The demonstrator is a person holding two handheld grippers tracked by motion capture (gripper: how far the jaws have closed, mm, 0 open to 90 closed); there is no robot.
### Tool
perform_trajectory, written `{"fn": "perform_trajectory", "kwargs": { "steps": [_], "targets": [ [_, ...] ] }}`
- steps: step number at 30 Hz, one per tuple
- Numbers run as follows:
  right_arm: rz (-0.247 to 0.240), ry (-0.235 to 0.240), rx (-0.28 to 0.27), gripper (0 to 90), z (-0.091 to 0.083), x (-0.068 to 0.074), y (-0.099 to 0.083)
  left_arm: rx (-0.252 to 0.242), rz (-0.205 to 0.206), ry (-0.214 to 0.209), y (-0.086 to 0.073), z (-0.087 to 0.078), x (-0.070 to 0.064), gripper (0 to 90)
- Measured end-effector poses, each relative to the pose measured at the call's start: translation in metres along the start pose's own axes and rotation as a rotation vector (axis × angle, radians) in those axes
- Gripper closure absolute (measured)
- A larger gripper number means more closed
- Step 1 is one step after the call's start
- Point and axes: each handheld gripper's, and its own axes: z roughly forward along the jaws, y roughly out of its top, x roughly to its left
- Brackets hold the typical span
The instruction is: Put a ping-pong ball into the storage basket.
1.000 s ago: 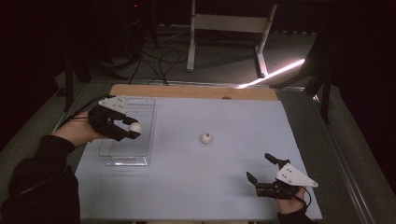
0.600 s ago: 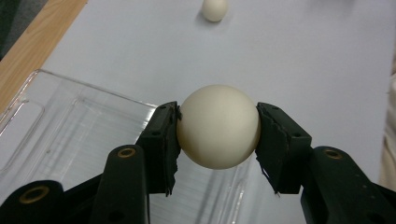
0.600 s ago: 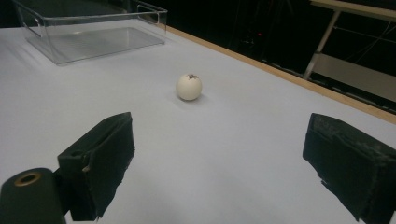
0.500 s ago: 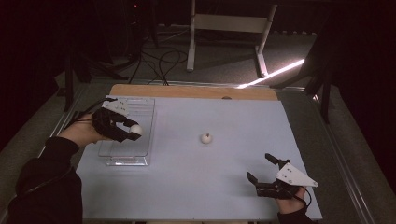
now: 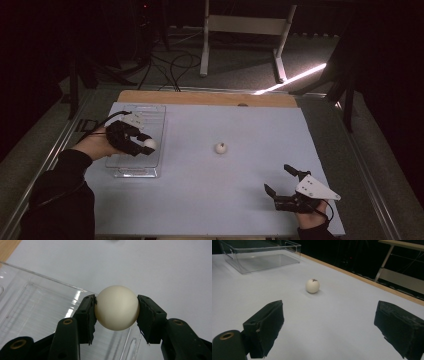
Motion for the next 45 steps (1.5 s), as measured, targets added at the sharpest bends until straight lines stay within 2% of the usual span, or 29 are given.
{"fn": "perform_trajectory", "kwargs": {
  "steps": [8, 11, 20, 28, 33, 36, 45],
  "targets": [
    [0.0, -0.002, -0.002, 9.1, 0.0, 0.0, 0.0, -0.008, 0.0, 0.009, -0.006, 0.008, 0.003, 52.2],
    [0.002, -0.003, -0.002, 9.1, 0.0, 0.0, 0.0, 0.001, 0.011, 0.016, -0.008, 0.012, 0.004, 52.2],
    [0.0, -0.002, -0.003, 9.1, -0.001, 0.0, 0.0, 0.022, -0.005, 0.025, -0.012, 0.021, 0.007, 52.2],
    [0.001, -0.004, -0.004, 9.1, -0.001, -0.001, 0.0, 0.076, -0.019, 0.022, -0.013, 0.03, 0.007, 52.1],
    [0.004, -0.004, -0.003, 9.1, -0.001, -0.001, 0.0, 0.083, -0.028, 0.031, -0.012, 0.03, 0.008, 52.1],
    [0.004, -0.005, -0.003, 9.2, -0.001, -0.001, 0.0, 0.092, -0.016, 0.033, -0.011, 0.031, 0.007, 52.1],
    [0.004, -0.006, -0.007, 9.1, -0.002, -0.001, 0.001, 0.131, -0.013, 0.037, -0.009, 0.038, 0.005, 52.0]
  ]
}}
